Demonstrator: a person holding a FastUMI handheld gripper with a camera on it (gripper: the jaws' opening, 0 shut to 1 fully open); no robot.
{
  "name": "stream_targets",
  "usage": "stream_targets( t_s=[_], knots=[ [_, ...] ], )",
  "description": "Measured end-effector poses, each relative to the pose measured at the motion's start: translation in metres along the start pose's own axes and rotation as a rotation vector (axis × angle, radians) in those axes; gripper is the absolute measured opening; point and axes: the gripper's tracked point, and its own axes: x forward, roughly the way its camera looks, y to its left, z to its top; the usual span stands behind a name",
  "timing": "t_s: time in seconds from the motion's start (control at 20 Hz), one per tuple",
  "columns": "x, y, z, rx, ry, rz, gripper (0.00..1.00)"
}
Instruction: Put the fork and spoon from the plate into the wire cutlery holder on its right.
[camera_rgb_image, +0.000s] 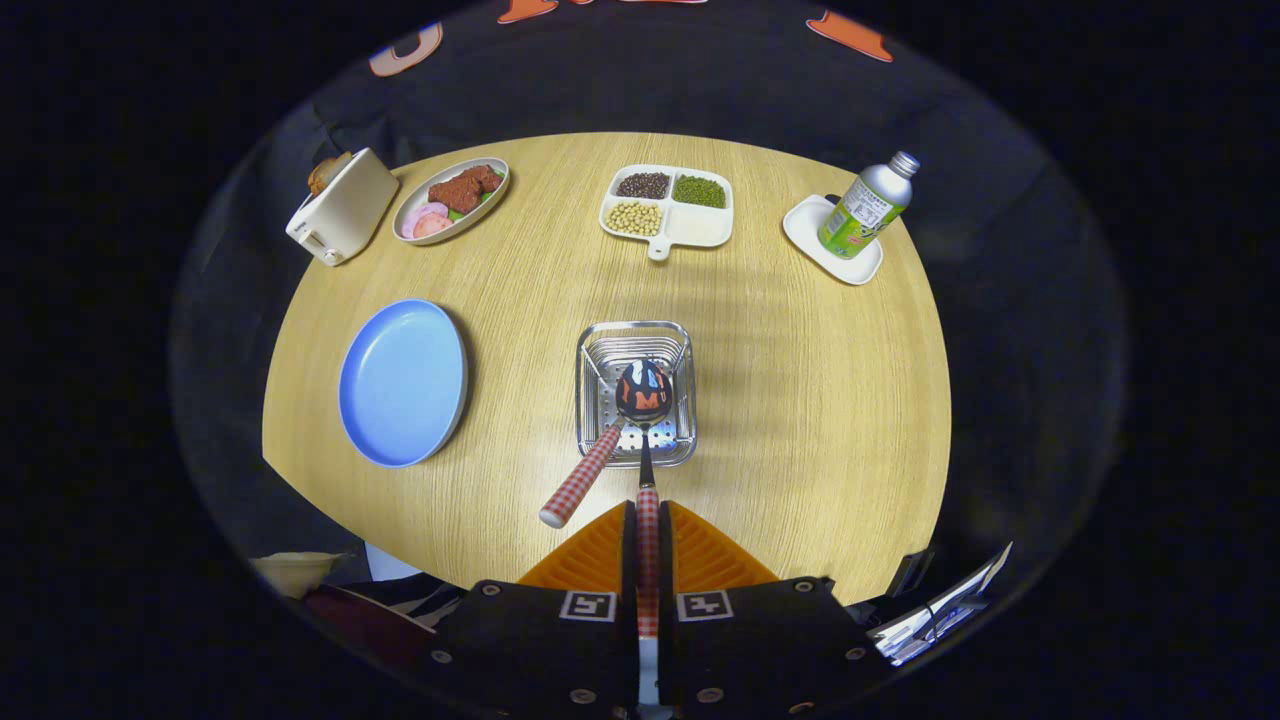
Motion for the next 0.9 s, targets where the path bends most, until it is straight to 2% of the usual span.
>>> stream_targets(
  t_s=[0.35, 0.6, 0.7, 0.8, 0.85, 0.9],
  knots=[
    [0.015, 0.005, 0.014, -0.003, 0.063, -0.004, 0.09],
    [0.014, 0.012, 0.023, 0.031, 0.06, 0.036, 0.14],
    [0.008, 0.015, 0.035, 0.068, 0.011, 0.063, 0.21],
    [-0.001, 0.018, 0.051, 0.132, -0.062, 0.098, 0.38],
    [-0.008, 0.018, 0.06, 0.161, -0.107, 0.114, 0.51],
    [-0.016, 0.017, 0.068, 0.184, -0.157, 0.121, 0.57]
  ],
)
